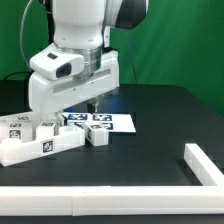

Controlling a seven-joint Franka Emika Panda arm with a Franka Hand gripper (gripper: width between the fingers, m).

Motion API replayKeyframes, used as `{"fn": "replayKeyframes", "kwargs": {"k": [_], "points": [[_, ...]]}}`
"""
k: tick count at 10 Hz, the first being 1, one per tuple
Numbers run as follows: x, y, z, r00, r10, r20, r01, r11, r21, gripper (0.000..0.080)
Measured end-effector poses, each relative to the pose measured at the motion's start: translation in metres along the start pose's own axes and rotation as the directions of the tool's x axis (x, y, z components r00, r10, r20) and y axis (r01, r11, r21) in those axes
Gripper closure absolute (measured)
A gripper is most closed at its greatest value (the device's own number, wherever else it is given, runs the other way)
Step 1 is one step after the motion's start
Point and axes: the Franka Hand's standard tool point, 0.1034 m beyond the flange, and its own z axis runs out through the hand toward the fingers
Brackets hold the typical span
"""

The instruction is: Assemble one leg

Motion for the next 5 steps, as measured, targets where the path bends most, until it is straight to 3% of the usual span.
{"fn": "replayKeyframes", "kwargs": {"k": [5], "points": [[-0.0057, 0.0054, 0.0055, 1.000, 0.005, 0.000, -0.005, 1.000, 0.000, 0.0150]]}}
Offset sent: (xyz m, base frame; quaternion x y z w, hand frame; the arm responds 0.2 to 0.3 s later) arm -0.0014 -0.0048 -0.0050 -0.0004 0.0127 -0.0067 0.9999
